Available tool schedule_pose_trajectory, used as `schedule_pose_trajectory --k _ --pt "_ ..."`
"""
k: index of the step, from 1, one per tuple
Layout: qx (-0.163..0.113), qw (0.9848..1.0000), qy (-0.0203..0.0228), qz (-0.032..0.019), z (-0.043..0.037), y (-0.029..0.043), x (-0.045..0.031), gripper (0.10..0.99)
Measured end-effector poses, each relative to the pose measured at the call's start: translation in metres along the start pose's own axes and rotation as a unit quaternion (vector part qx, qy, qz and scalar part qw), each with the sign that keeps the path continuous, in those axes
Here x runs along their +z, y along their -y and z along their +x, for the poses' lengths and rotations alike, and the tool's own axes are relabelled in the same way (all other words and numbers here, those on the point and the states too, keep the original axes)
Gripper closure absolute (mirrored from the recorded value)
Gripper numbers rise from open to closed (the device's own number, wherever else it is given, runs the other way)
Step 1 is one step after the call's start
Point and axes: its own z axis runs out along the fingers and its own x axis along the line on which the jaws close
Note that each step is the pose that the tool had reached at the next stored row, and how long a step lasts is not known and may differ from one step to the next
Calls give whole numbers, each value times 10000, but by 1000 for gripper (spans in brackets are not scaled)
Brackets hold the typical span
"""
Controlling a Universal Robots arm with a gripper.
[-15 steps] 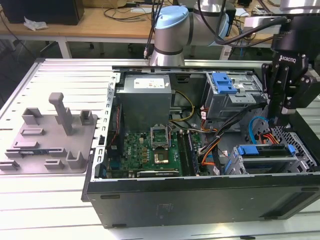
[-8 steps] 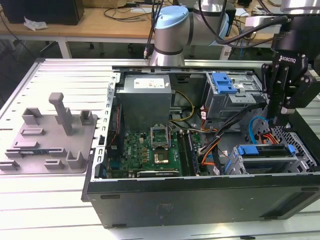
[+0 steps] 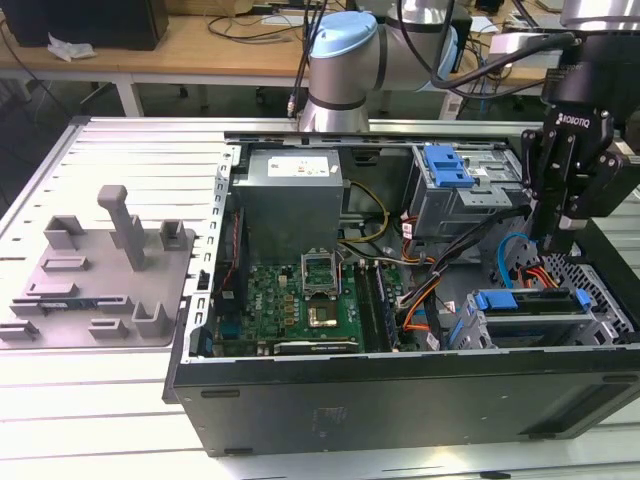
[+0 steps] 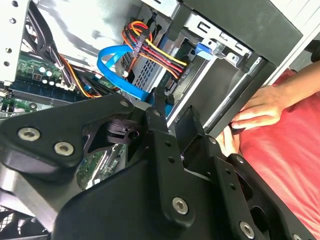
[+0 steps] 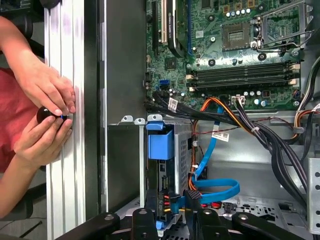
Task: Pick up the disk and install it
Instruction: 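Insert the second disk wire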
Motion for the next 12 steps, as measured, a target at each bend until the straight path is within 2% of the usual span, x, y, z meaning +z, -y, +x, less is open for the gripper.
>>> schedule_pose_trajectory --k 2,4,5,6,12 --pt "5 10000 -7 -2 -1 0 3 733" --pt "13 10000 -11 -11 -3 1 6 867" --pt "18 10000 -11 -15 -3 2 7 867" --pt "27 10000 -11 -21 -4 2 9 925" --pt "32 10000 -11 -24 -4 2 10 925"
